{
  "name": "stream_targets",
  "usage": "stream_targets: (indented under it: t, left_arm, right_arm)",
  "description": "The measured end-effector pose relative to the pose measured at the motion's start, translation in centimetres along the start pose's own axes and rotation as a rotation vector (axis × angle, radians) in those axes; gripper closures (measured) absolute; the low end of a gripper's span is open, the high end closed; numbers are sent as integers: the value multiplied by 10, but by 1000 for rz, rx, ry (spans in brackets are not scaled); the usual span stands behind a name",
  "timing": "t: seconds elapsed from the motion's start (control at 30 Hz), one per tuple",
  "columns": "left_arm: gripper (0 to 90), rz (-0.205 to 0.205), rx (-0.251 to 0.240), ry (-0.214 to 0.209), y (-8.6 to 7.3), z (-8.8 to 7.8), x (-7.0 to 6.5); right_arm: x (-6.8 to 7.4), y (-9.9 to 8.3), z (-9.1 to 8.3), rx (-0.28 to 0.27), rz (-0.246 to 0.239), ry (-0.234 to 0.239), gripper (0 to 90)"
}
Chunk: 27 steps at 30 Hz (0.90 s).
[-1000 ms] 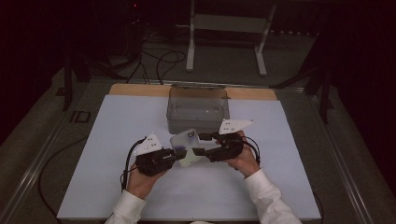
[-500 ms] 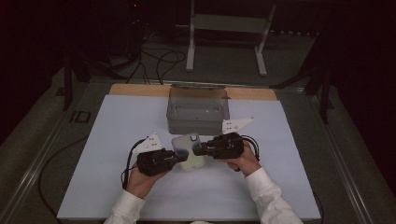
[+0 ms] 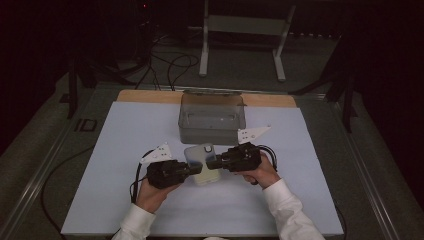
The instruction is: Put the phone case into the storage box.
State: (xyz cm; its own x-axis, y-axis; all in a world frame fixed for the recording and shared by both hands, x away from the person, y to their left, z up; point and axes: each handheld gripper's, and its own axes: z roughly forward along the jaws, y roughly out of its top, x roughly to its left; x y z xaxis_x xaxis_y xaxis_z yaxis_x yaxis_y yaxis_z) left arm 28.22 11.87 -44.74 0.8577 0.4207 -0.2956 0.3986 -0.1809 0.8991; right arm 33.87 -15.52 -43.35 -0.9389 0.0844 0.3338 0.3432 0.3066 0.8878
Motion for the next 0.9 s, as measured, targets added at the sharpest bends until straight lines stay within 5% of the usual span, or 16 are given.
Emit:
stream_targets:
  t: [0.3,0.47,0.9]
  left_arm:
    - [811,-17,-9,-24,0,0,2]
    - [767,5,1,12,0,2,0]
    - [156,50,-38,232,2,-10,-7]
  right_arm:
    - [2,0,0,3,-2,-9,810]
    - [4,1,0,15,13,-35,817]
    - [6,3,-1,21,31,-163,818]
